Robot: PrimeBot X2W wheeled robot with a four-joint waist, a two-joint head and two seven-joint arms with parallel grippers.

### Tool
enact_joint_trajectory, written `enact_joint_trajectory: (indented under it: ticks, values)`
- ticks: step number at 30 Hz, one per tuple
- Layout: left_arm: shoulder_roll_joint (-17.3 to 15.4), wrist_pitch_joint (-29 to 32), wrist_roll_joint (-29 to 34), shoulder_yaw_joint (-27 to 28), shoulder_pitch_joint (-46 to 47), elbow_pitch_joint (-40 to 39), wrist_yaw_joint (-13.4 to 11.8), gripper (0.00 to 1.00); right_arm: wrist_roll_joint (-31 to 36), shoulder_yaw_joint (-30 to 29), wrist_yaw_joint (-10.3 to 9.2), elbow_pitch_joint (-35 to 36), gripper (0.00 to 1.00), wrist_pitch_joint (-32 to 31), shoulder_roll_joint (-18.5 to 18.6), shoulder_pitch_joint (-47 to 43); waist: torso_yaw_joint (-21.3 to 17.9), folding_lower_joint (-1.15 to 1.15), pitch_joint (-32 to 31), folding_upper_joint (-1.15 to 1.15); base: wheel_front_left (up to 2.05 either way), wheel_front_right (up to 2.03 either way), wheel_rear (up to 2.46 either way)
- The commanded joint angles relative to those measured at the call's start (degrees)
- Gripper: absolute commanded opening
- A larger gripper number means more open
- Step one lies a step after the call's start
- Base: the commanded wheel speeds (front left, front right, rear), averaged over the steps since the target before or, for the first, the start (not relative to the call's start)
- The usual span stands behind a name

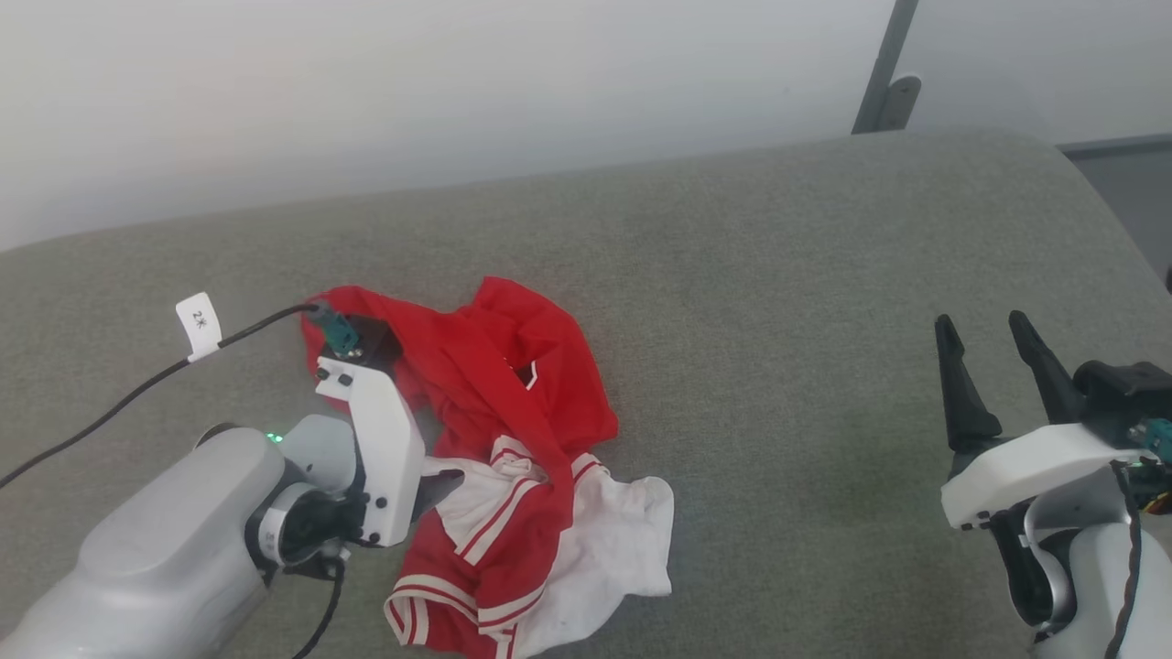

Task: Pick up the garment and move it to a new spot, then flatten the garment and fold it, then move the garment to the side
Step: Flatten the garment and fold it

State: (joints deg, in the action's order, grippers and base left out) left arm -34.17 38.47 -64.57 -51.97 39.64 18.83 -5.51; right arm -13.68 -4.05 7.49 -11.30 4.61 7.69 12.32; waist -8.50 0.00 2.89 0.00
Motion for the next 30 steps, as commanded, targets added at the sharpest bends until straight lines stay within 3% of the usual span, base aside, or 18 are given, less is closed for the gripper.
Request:
enact_joint_trajectory:
  ticks: [1, 9, 10, 12, 18, 23, 30]
  values:
    - [0.06, -0.68, 0.26, -0.12, -0.27, 0.50, 0.46, 1.00, -0.26, 0.00, 0.02, 0.20, 1.00, 0.10, 0.18, 0.53, -0.26, 0.00, 0.32, 0.00, 0.00, 0.00, 0.00]
    - [1.86, -2.48, -1.33, 0.73, -0.79, 7.50, 1.87, 1.00, 0.06, -0.11, 0.02, 0.47, 1.00, -0.10, 0.55, 0.99, -1.00, 0.00, 1.44, 0.00, 0.00, 0.00, 0.00]
    - [2.33, -2.58, -1.63, 0.71, -0.83, 8.12, 2.53, 0.86, 0.11, -0.17, 0.02, 0.48, 1.00, -0.12, 0.55, 0.98, -1.01, 0.00, 1.52, 0.00, 0.00, 0.00, 0.00]
    - [2.97, -2.84, -1.84, 0.88, -0.74, 9.54, 3.38, 0.00, 0.25, -0.33, 0.02, 0.50, 1.00, -0.11, 0.60, 0.97, -0.97, 0.00, 1.63, 0.00, 0.00, 0.00, 0.00]
    - [4.05, -3.50, -1.48, 0.91, 0.89, 12.01, 4.46, 0.00, 0.32, -0.79, 0.01, 0.35, 1.00, 0.02, 0.80, 0.66, -0.23, 0.00, 1.47, 0.00, 0.00, 0.00, 0.00]
    - [2.21, -4.15, -0.92, 1.88, 2.02, 11.87, 3.35, 0.00, 0.75, -1.89, 0.02, 0.62, 1.00, -0.04, 0.58, -0.31, 1.21, 0.00, 0.89, 0.00, 0.00, 0.00, 0.00]
    - [-6.12, -7.27, -0.85, 5.39, -0.19, 11.41, 0.11, 0.00, 1.12, -3.08, 0.02, 1.06, 1.00, -0.48, 0.20, -1.33, 3.71, 0.00, 0.25, 0.00, 0.00, 0.00, 0.00]
